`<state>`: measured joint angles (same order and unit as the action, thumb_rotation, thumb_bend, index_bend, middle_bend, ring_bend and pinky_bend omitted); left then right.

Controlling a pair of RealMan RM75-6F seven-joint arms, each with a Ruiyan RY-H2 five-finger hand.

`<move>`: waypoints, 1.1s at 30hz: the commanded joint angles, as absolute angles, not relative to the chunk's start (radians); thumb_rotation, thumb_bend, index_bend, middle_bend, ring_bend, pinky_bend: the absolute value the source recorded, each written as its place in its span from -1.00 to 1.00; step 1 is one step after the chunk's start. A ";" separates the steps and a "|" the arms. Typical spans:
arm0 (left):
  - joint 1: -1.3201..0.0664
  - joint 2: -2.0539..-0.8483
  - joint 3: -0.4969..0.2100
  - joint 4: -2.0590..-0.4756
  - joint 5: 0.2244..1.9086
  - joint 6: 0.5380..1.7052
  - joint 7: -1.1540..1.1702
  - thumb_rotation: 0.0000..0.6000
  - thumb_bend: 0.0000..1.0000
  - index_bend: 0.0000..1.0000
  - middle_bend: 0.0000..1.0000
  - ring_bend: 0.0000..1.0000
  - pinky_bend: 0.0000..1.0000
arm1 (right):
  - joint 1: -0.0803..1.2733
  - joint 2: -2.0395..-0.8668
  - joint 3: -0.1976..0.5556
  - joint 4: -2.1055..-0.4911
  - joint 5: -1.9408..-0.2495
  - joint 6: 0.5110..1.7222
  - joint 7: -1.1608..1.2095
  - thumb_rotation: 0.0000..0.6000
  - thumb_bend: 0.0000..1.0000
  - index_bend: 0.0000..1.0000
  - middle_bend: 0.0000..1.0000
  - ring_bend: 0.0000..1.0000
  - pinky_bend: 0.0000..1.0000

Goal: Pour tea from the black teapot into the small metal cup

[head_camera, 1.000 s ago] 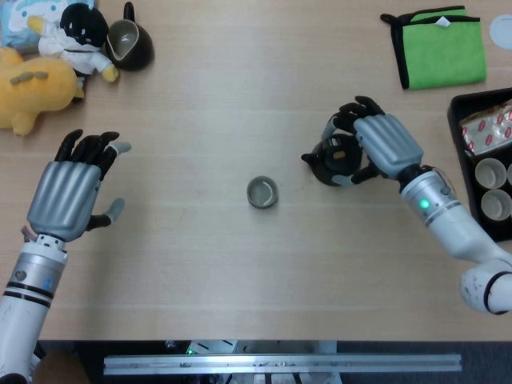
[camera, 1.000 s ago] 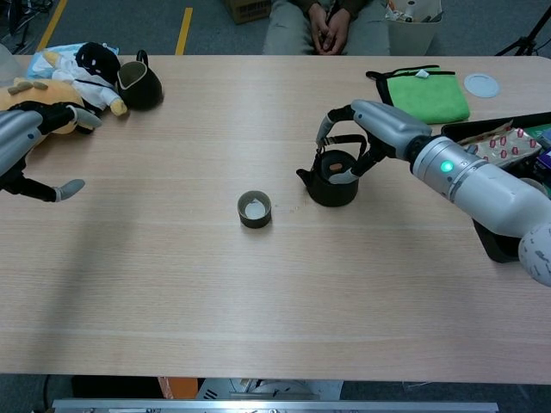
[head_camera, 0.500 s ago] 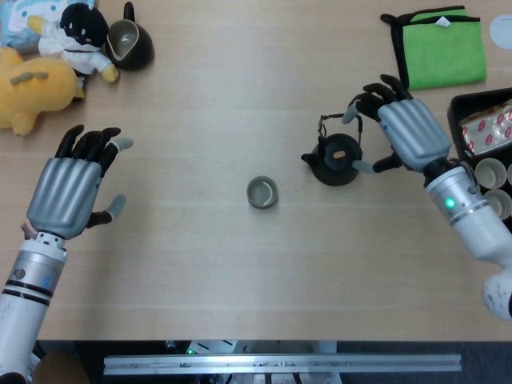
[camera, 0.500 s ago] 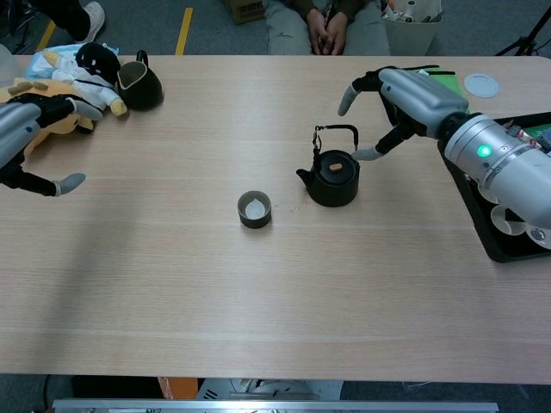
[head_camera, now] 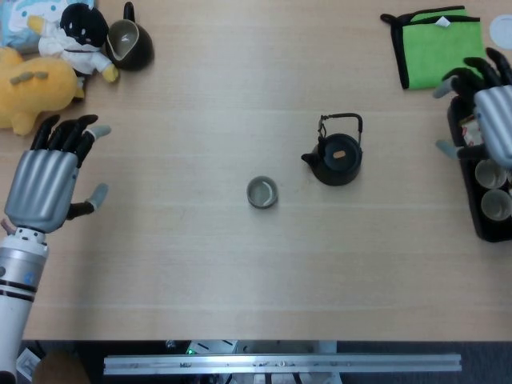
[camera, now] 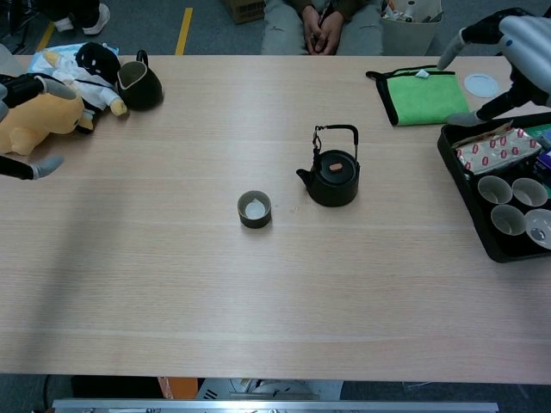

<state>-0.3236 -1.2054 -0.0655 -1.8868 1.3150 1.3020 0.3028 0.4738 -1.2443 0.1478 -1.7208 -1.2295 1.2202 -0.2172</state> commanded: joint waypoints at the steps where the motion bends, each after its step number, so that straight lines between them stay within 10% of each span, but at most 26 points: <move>1: -0.314 -1.198 -0.074 -1.876 1.314 1.318 0.284 1.00 -0.42 -0.62 -0.73 -0.70 -0.85 | 0.415 -1.188 0.123 -1.758 -1.256 1.285 -0.218 1.00 -0.95 -0.24 -0.38 -0.71 -1.00; 17: -0.226 -1.155 -0.060 -1.826 1.352 1.424 0.192 1.00 -0.42 -0.62 -0.73 -0.70 -0.85 | 0.151 -1.057 0.016 -1.774 -1.373 1.550 -0.135 1.00 -0.94 -0.25 -0.38 -0.71 -1.00; 33: -0.158 -1.126 -0.046 -1.822 1.376 1.476 0.139 1.00 -0.42 -0.62 -0.73 -0.70 -0.85 | 0.093 -1.056 0.018 -1.742 -1.383 1.527 -0.074 1.00 -0.94 -0.26 -0.39 -0.71 -1.00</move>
